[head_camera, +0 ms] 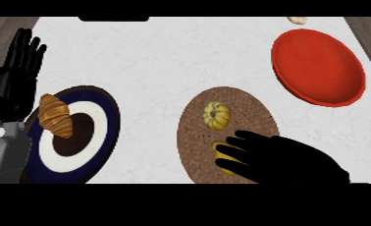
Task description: Pick the lemon from the placemat and place it in the bowl
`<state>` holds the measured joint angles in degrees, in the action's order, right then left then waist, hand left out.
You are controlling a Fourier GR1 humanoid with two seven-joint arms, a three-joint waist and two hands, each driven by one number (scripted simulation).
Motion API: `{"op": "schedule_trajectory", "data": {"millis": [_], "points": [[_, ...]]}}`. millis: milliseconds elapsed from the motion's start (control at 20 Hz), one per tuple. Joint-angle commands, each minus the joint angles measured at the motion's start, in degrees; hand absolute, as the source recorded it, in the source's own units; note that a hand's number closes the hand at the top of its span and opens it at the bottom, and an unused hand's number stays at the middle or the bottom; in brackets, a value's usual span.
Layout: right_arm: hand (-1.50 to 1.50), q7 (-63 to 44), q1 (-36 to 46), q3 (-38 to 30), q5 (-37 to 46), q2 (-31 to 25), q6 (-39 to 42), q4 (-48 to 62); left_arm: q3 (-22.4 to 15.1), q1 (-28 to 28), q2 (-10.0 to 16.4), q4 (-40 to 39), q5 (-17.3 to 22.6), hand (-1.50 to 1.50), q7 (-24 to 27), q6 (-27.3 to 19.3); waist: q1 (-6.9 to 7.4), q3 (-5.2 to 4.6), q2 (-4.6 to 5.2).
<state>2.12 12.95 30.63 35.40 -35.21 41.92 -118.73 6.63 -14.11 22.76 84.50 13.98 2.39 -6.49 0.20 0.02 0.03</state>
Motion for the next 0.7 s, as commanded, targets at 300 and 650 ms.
{"op": "schedule_trajectory", "data": {"millis": [300, 650], "points": [[-1.5, 12.1, -0.8, -0.8, 8.9, 4.2, -6.0, 12.3, -0.1, -0.7, -2.9, 1.8, -2.6, 0.0, -2.4, -0.8, -0.12, 0.01, -0.04], [-1.5, 14.6, -2.2, 1.6, 14.6, 8.9, -5.4, 11.6, 2.0, 0.5, -3.2, 0.6, -4.1, 0.0, -0.4, 1.2, -0.21, -0.01, -0.08]]}}
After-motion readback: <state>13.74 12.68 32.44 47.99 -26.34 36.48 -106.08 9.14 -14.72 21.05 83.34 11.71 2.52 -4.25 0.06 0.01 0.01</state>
